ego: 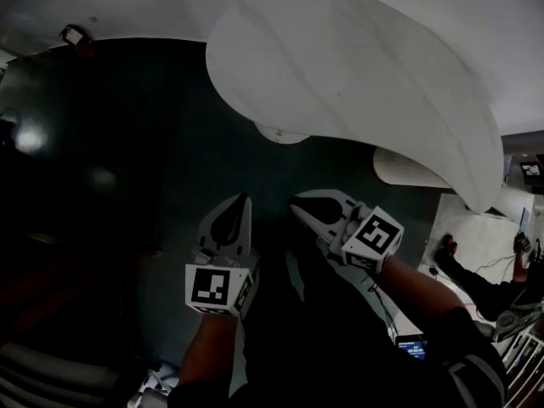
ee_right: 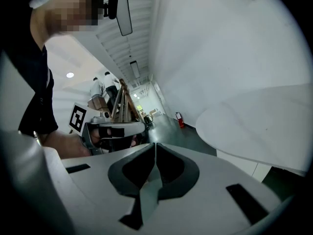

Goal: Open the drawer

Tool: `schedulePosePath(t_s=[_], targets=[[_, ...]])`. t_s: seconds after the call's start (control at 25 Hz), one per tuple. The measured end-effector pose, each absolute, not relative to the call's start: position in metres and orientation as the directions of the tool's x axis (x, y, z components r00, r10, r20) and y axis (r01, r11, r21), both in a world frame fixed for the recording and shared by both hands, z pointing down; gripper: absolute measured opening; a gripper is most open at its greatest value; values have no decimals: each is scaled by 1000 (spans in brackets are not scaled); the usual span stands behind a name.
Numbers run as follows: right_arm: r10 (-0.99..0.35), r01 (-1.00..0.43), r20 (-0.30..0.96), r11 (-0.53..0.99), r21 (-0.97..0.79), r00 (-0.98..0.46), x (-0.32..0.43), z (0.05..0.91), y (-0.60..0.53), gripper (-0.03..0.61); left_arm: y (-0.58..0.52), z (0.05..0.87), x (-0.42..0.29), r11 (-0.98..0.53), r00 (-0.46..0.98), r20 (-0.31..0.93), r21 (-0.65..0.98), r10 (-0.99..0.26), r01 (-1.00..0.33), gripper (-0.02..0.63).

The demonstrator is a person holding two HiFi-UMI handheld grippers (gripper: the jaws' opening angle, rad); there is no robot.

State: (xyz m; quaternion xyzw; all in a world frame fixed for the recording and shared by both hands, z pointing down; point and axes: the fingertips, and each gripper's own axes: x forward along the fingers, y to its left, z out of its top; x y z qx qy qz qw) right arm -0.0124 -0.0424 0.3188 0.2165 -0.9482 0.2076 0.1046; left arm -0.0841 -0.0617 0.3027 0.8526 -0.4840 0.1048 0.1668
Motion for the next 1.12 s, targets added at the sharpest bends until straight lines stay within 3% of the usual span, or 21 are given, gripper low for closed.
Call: schedulePosePath(t_s=[0.56, 1.12], targets=[[-399, -531, 375, 757, -381, -837, -16, 459, -76, 17, -100, 429, -76, -528, 551, 356, 170, -755, -832, 10], [-419, -576, 476, 777, -252, -773, -25, 586, -142, 18, -156, 532, -59, -595, 592, 343, 110, -729, -796, 11]])
